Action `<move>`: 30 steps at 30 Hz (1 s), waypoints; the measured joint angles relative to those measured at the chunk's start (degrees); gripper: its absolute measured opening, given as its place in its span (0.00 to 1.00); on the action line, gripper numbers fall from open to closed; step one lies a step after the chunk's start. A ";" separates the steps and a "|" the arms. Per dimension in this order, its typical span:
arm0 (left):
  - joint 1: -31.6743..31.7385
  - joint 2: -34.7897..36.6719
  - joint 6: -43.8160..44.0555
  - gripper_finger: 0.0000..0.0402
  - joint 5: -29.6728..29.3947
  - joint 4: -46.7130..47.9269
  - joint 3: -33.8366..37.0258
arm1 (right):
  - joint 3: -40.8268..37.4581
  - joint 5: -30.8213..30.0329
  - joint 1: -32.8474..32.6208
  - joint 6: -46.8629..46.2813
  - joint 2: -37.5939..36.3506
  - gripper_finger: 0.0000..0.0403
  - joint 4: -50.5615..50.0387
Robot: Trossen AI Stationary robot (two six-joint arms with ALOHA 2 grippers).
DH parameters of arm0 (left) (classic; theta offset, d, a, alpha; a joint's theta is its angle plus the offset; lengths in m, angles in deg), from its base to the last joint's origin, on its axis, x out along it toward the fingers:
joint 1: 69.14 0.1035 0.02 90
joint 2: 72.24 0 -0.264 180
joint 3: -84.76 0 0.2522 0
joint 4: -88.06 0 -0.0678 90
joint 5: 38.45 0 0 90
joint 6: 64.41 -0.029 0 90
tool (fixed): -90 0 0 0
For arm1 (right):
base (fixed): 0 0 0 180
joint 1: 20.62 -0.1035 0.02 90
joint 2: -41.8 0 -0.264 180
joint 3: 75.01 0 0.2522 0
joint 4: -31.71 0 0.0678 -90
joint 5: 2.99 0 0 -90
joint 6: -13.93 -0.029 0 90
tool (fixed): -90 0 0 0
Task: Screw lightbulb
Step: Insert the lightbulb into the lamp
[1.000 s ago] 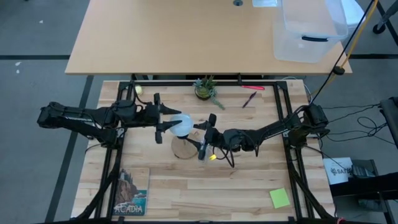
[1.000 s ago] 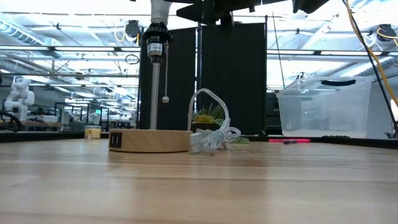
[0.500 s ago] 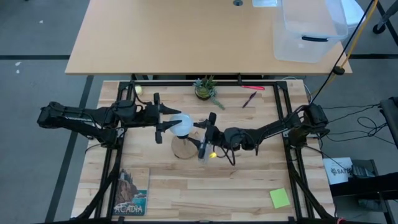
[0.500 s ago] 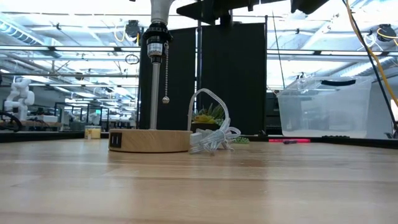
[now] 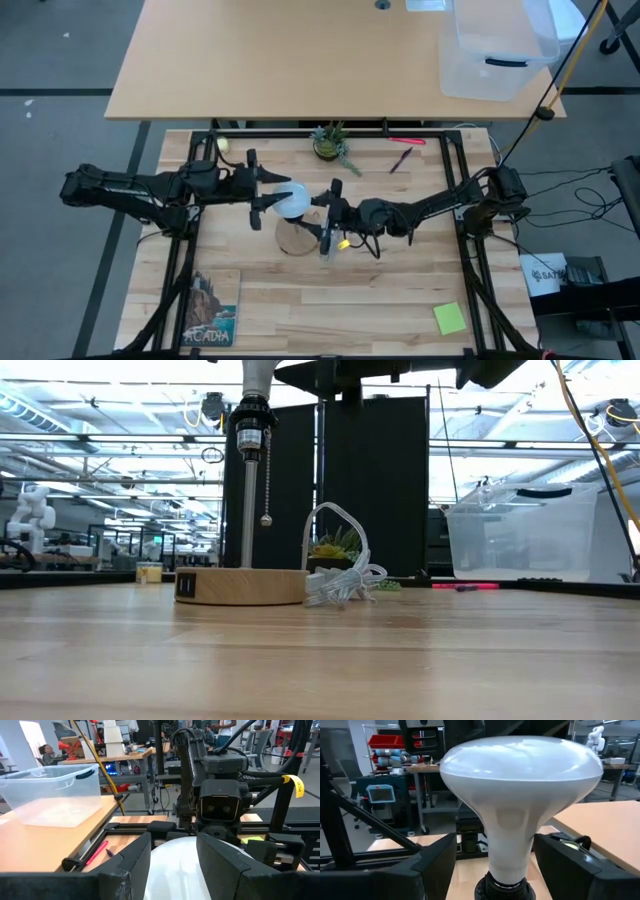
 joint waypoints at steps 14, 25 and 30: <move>0.00 0.02 0.00 0.41 0.00 0.84 -0.02 | 0.02 1.23 -1.54 2.17 0.01 0.64 -0.49; 0.02 0.00 -0.36 0.41 -1.64 0.90 -0.02 | 0.02 1.01 -3.24 2.20 -0.01 0.64 -0.86; 0.02 0.67 -0.66 0.41 -1.62 0.34 0.00 | 0.02 -1.75 -3.46 2.66 0.01 0.64 -1.61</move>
